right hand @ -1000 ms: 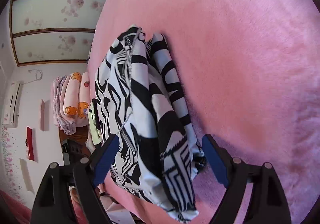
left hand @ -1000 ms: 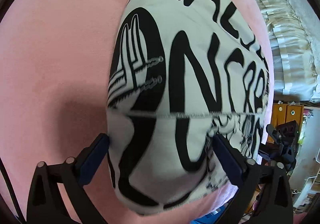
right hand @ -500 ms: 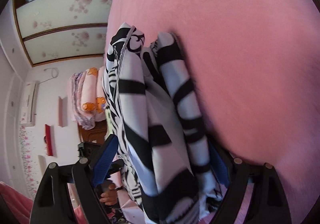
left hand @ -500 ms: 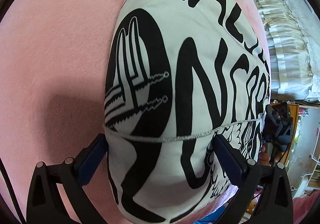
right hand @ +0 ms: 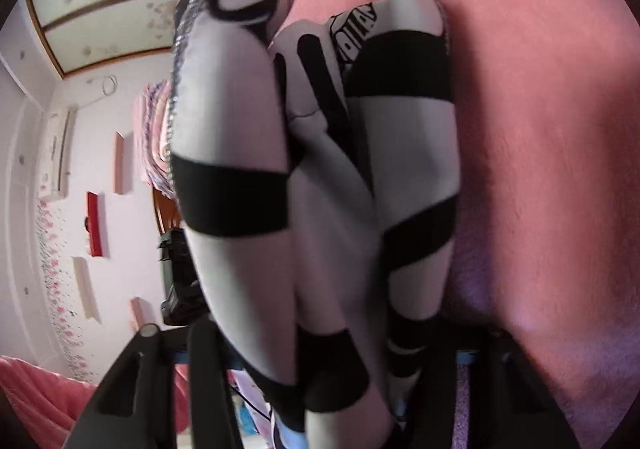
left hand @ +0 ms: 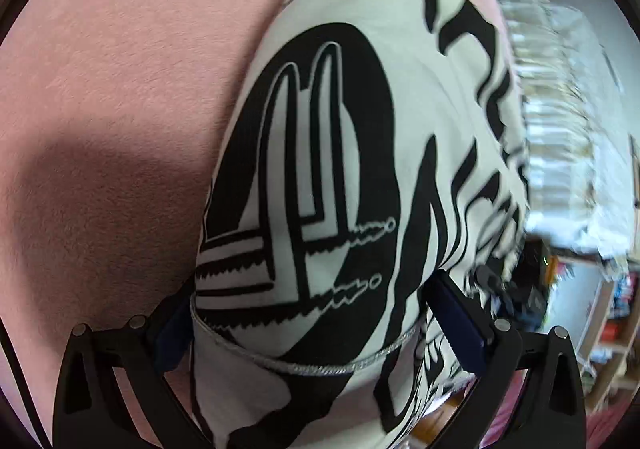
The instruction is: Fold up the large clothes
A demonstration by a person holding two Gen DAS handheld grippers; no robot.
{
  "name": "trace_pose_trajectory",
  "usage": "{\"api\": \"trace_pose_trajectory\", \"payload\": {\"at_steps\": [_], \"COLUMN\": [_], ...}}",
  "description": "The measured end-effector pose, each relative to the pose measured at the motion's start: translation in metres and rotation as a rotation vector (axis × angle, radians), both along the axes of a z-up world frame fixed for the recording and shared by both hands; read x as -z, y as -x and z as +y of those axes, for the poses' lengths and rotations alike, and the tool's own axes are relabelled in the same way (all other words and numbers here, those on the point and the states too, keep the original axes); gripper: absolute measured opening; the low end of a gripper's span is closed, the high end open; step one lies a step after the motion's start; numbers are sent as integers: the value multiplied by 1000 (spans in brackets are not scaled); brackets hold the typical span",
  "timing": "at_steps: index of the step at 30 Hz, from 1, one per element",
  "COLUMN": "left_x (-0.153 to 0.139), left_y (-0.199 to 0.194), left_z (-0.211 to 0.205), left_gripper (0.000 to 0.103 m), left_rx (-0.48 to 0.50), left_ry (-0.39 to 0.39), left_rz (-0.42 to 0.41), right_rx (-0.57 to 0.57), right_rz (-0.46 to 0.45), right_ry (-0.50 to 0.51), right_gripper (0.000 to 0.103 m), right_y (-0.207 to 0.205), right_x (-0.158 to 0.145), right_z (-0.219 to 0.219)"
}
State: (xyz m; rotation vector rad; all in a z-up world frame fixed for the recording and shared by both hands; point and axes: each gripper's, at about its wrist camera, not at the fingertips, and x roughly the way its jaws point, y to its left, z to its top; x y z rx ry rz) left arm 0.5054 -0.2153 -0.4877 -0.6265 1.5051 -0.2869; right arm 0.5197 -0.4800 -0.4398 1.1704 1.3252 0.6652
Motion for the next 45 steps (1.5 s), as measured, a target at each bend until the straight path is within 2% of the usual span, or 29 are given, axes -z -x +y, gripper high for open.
{"api": "trace_pose_trajectory", "payload": {"at_steps": [3,7,11,15,19,23,27,30,36,42,45], "left_x": [-8,-20,-32,-37,-42,-48,-65,-84,-135,-192,-218], "left_y": [5,10,14,26,49,67,90,110,131,134,127], "left_z": [-5,-15,-22,-25,-24,-5,25,58,162,285,352], "left_gripper": [98,90,84,78,73,67,64,63,63,63,63], "left_rx": [-12,-22,4,37,55,43,60,64,12,-79,-126], "left_ry": [-65,-144,-172,-167,-149,-81,-47,-38,-31,-98,-143], "left_rz": [-18,-28,-22,-8,-6,35,52,33,-6,-87,-128], "right_rx": [30,76,108,137,133,117,49,16,-34,-73,-97], "right_rz": [-10,-27,-69,-75,-86,-96,-113,-97,-113,-178,-225], "right_ry": [13,27,67,101,265,415,503,515,520,469,426], "right_gripper": [38,33,29,28,28,27,27,27,27,27,27], "right_y": [6,17,28,49,76,102,118,130,127,121,102], "right_x": [-6,-16,-26,-43,-71,-106,-142,-164,-207,-237,-249], "right_z": [-1,0,3,3,12,34,70,100,186,295,353]}}
